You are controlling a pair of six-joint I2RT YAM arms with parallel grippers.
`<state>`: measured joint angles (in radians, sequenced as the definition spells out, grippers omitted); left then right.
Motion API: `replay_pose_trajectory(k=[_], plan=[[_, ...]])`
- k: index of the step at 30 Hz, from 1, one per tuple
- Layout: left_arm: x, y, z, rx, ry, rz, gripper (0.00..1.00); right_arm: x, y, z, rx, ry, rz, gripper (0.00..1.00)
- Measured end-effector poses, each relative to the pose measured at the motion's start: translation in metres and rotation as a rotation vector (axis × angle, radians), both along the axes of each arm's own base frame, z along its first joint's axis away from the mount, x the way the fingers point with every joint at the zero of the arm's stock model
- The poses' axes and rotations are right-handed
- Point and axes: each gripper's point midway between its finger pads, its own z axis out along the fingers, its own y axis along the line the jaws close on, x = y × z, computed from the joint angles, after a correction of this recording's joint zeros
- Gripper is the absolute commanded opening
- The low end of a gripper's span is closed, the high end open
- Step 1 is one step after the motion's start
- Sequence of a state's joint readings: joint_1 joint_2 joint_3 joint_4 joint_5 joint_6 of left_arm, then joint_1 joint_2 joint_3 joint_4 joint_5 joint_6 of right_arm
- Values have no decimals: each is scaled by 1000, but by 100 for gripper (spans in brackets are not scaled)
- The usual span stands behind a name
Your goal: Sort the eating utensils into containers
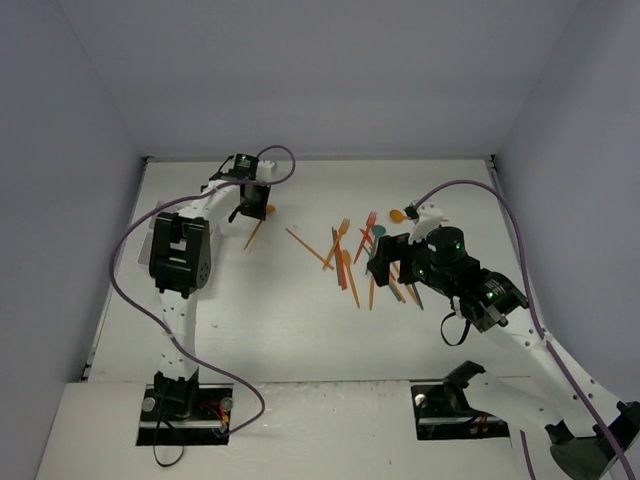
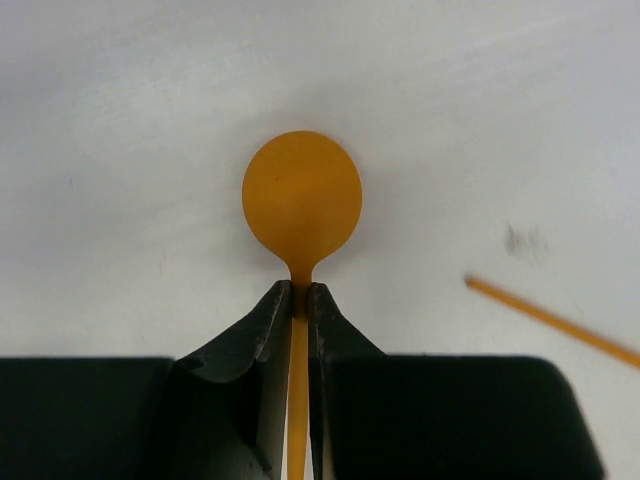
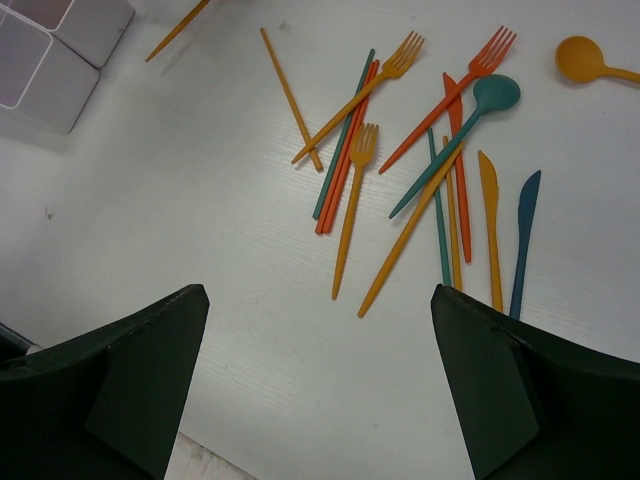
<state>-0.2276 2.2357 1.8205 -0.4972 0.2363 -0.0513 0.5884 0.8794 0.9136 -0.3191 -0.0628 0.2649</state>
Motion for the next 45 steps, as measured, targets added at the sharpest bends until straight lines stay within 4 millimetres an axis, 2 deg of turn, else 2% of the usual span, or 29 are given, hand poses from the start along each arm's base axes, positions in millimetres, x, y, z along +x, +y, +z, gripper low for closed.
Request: replay_pose_trajectory(k=[3,5,9,11,12,14,16,17,23,26,29,36,45], plan=[[-24,1,36,-24,-32,-13,0,-1,-1,1,4,-6,0,92],[-23,-1,79,-64,-178,-19,0,-2,-1,3,7,-12,0,92],[-55,9,172,-113,-452,-15,0,-4,-3,9,19,-31,1,92],[-63,15,217,-131,-598,-8,0,-6,-4,13,26,-44,2,92],[-64,19,236,-139,-666,-2,0,-7,-5,15,29,-50,2,92],[-66,28,257,-149,-756,12,0,-8,-5,18,35,-59,3,92],[-62,40,257,-149,-792,38,0,-9,-6,19,37,-63,4,92],[-59,46,250,-144,-790,54,0,-9,-6,19,37,-65,4,92],[-43,77,179,-90,-690,131,0,-9,-6,19,38,-66,6,92],[-36,85,162,-79,-674,150,0,-10,-7,20,40,-70,6,93],[-32,94,158,-69,-696,176,0,-12,-8,18,40,-69,6,93],[-23,123,163,-64,-784,261,0,-14,-9,11,33,-58,6,93],[-16,130,131,-50,-760,291,2,-17,-11,11,37,-64,5,93]])
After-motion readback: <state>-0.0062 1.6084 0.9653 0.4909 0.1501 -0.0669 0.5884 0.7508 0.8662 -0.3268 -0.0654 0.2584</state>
